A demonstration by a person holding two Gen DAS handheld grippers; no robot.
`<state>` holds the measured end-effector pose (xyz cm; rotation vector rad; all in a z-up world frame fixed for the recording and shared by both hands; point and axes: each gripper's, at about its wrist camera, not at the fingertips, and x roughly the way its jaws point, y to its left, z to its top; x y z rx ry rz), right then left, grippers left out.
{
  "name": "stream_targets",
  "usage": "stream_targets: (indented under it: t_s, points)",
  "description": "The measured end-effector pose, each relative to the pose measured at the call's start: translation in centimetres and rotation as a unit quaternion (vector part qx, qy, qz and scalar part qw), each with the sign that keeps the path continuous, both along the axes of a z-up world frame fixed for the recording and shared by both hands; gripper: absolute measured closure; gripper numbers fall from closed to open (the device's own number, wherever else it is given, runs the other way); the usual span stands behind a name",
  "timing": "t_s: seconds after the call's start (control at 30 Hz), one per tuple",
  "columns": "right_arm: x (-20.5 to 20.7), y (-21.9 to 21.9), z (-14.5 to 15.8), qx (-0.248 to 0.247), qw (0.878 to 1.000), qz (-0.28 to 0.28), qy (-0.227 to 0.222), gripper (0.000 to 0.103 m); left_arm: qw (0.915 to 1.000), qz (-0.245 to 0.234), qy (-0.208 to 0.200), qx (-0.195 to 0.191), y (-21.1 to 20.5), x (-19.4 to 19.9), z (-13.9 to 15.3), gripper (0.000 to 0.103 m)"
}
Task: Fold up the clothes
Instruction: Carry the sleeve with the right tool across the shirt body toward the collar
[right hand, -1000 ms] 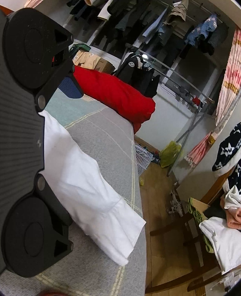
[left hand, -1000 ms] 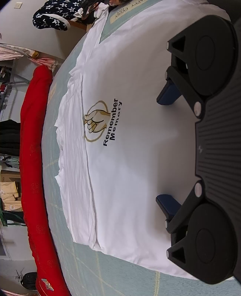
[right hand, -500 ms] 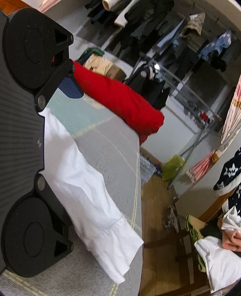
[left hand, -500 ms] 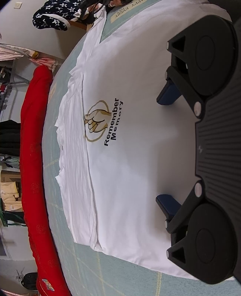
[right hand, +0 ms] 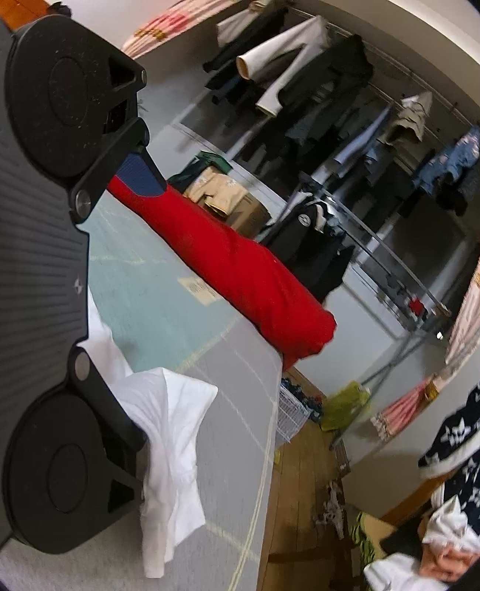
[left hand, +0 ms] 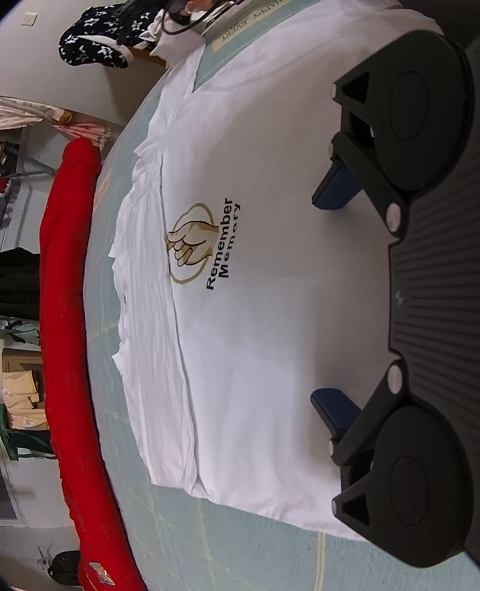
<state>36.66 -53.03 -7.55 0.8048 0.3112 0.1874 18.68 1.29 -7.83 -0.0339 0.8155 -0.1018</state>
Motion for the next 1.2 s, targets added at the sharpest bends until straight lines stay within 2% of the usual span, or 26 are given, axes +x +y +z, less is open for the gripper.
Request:
stream_targets:
  t_s: [0.23, 0.57, 0.8, 1.2]
  points:
    - [1.1, 3.6, 1.9, -0.029, 0.999, 0.027, 0.023, 0.000, 0.9998, -0.013, -0.005, 0.014, 1.2, -1.0, 0.6, 0.001]
    - [2.0, 9.8, 4.4, -0.065, 0.995, 0.070, 0.037, 0.000, 0.9997, -0.023, -0.005, 0.008, 3.1, -2.2, 0.5, 0.001]
    - [3.3, 14.2, 6.1, -0.071, 0.992, 0.101, 0.036, 0.000, 0.9995, -0.029, -0.011, -0.006, 4.4, -2.8, 0.5, 0.001]
    - [5.6, 22.4, 7.1, -0.075, 0.984, 0.161, 0.033, 0.000, 0.9993, -0.034, -0.013, -0.011, 6.4, -3.5, 0.6, 0.001]
